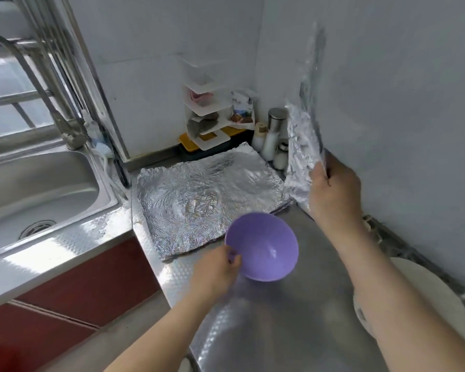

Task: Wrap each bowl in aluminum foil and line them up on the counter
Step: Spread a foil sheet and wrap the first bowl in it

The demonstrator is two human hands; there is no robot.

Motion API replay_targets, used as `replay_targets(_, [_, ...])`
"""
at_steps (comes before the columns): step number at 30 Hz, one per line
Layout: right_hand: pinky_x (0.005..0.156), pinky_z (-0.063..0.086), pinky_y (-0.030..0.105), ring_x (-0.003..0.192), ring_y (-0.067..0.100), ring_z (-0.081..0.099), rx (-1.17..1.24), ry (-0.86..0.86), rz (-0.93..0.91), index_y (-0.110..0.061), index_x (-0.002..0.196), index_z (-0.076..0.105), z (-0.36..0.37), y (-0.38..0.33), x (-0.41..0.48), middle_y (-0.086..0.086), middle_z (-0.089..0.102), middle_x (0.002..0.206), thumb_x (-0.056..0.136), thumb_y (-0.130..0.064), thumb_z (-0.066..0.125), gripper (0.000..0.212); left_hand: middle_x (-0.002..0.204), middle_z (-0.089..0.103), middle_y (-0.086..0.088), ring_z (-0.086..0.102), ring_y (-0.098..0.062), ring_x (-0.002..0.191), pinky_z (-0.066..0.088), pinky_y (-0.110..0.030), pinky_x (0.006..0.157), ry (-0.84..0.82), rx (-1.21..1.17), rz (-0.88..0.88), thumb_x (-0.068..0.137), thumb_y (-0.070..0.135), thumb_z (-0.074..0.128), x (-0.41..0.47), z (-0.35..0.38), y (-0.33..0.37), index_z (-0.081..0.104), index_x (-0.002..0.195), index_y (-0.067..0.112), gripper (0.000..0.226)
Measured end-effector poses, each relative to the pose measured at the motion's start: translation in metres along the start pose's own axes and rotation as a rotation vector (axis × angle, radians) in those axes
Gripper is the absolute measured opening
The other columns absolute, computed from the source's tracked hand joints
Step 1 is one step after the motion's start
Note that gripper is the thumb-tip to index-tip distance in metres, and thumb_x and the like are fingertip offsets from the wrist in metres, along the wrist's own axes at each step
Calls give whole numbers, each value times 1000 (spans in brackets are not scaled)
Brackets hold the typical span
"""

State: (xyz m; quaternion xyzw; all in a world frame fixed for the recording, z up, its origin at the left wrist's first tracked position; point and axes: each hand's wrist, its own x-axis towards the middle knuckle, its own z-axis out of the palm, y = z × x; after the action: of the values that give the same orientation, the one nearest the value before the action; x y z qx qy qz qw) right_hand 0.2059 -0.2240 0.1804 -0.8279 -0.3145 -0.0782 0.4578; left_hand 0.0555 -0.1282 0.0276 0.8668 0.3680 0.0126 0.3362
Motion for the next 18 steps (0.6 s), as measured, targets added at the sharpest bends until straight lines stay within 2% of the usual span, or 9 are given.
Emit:
replay_targets(1, [69,45,34,85,26,63,-67,-29,-65,-14,114,64,3,2,-3,10,68,91,92,-12,41,32,74,65,-9,61,-31,77,40,-35,62,-1,-40,-20,85,22,52,1,1,1,64,80,10,18])
replay_targets(4, [97,44,40,112,36,57,-249,-245,-267,1,121,57,21,14,-22,19,62,118,91,-9,35,39,63,64,-10,61,-24,59,49,-35,63,-76,-184,-103,78,17,54,1,2,-6,70,75,4,20])
replay_targets(6, [113,28,38,129,39,44,-350,-403,-295,7,133,47,37,28,-41,25,50,136,91,-20,21,56,58,62,-7,55,-16,46,50,-30,56,-149,-300,-169,85,13,56,-8,-3,-5,74,76,7,21])
replay_targets(8, [118,9,32,144,34,21,-404,-533,-240,6,146,27,48,33,-64,23,25,154,94,-20,19,58,62,61,-6,48,-9,42,41,-22,49,-100,-547,-273,94,20,54,-16,-15,-2,73,84,11,24])
replay_targets(10, [118,-7,29,148,26,-5,-449,-664,-176,0,151,2,54,35,-87,15,-4,160,99,-10,26,58,81,69,-10,62,-15,58,46,-25,58,-99,-1021,-426,97,46,47,-23,-29,-2,68,94,14,39])
replay_targets(11, [115,-12,28,147,25,-13,-479,-705,-158,-1,150,-6,57,33,-96,13,-13,159,100,-9,29,62,97,71,-10,70,-21,75,51,-31,65,-157,-1225,-461,93,60,46,-23,-36,-3,66,106,15,52])
replay_targets(13, [113,-16,29,145,26,-20,-524,-745,-139,0,149,-13,65,31,-112,13,-20,157,101,-16,36,70,125,64,-9,65,-31,109,56,-41,73,-222,-1326,-445,78,74,58,-21,-38,-6,57,129,18,76])
replay_targets(15, [118,-12,34,145,25,-22,-468,-781,-102,-4,150,-13,72,33,-124,11,-21,158,100,-24,41,76,130,60,-8,59,-29,116,59,-44,76,-98,-1188,-416,73,50,79,-15,-27,-10,46,139,16,81])
replay_targets(18, [120,-2,29,147,15,-14,-240,-716,-78,-15,154,4,65,44,-132,-1,-9,161,95,-22,47,74,130,59,-19,68,-28,92,58,-43,79,69,-1019,-387,59,16,79,-8,-11,-18,40,142,15,91])
